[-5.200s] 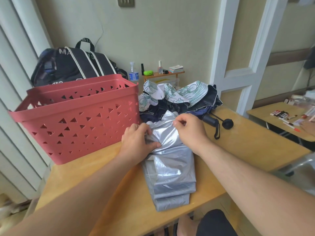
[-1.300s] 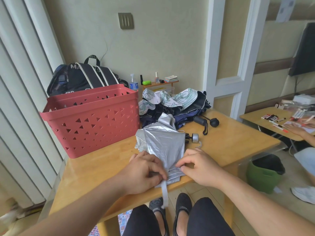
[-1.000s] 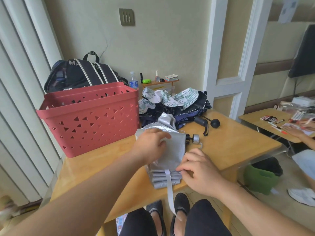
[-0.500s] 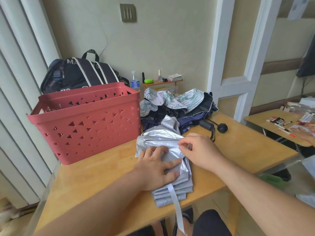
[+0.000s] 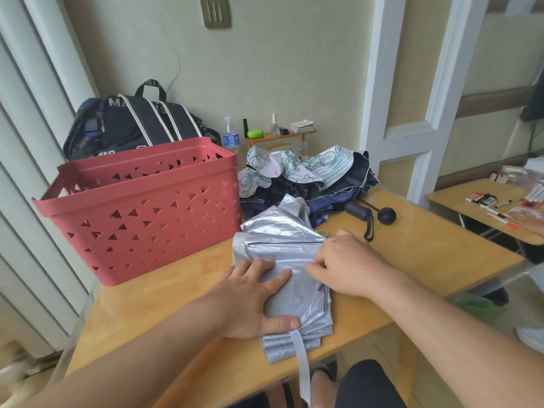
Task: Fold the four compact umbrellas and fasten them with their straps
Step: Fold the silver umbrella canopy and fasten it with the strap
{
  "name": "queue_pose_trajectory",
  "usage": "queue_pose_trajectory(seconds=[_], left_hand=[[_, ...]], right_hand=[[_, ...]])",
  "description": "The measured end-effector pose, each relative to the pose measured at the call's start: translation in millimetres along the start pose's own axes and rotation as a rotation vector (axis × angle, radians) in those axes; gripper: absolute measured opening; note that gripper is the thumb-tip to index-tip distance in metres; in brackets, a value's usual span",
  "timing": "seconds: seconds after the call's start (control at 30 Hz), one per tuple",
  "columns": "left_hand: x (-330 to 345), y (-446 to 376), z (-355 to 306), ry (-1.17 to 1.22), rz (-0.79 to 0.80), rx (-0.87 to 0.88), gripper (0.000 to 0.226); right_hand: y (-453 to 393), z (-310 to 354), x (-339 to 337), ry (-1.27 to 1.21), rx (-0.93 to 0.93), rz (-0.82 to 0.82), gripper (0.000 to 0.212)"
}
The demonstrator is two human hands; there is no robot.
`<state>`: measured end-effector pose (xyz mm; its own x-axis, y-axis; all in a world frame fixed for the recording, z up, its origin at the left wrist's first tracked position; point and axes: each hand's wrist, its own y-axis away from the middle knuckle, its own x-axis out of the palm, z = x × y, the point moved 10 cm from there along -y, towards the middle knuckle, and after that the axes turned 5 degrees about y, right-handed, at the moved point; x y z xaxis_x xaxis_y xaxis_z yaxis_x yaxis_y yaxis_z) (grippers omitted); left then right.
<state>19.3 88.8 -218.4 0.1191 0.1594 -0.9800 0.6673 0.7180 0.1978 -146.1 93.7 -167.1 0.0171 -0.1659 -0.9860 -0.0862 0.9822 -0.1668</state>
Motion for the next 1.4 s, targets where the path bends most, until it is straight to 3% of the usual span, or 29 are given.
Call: queue_pose_trajectory(seconds=[0.1, 0.23, 0.33, 0.4, 0.5, 0.53, 0.63, 0.7, 0.9, 1.0, 1.13, 1.27, 1.4], left_hand=[[1.5, -0.1, -1.0, 0.011, 0.009, 0.001, 0.105], [-1.7, 5.1, -0.5, 0.047, 0.050, 0.005, 0.105], [-29.0, -3.1, 3.5, 0.179, 0.054, 0.011, 0.084], [-63.6, -22.1, 20.5, 0.297, -0.106, -0.038, 0.062], [-114.3, -50.7, 51.2, 0.312, -0.498, -0.130, 0.025], [-121.0, -61.4, 55.9, 0.298, -0.544, -0.158, 0.035], [-110.7, -95.3, 56.7, 0.295, -0.364, -0.225, 0.070], [-104.5, -105.8, 54.3, 0.276, -0.311, -0.232, 0.077], [-145.8, -80.9, 43.9, 0.268, -0.664, -0.047, 0.046], [-180.2, -51.6, 31.6, 0.105, -0.913, 0.043, 0.036], [-220.9, -14.1, 14.5, 0.093, -1.181, 0.021, 0.025], [-224.0, -18.1, 18.6, 0.597, -1.080, 0.063, 0.022], [-193.3, -21.4, 32.8, 0.698, -0.924, 0.037, 0.033]], right_hand=[[-6.1, 14.8, -3.5, -0.071, -0.053, -0.101, 0.036], [8.8, 3.2, 20.3, -0.212, -0.045, -0.014, 0.050], [22.4, 0.9, 28.4, -0.266, -0.074, -0.029, 0.054], [26.4, 2.8, 32.1, -0.283, -0.086, -0.043, 0.054], [27.7, 3.3, 33.2, -0.315, -0.090, -0.062, 0.055], [27.9, 2.5, 32.6, -0.322, -0.091, -0.069, 0.055], [28.4, 1.1, 33.5, -0.338, -0.088, -0.069, 0.055], [28.5, 0.7, 34.1, -0.346, -0.087, -0.069, 0.055], [28.3, 2.4, 31.0, -0.347, -0.085, -0.069, 0.053], [28.7, 4.2, 31.6, -0.349, -0.098, -0.060, 0.053], [28.8, 6.0, 31.1, -0.338, -0.106, -0.048, 0.052], [29.8, 5.2, 29.7, -0.333, -0.098, -0.050, 0.052], [30.5, 4.5, 30.7, -0.352, -0.095, -0.064, 0.050]])
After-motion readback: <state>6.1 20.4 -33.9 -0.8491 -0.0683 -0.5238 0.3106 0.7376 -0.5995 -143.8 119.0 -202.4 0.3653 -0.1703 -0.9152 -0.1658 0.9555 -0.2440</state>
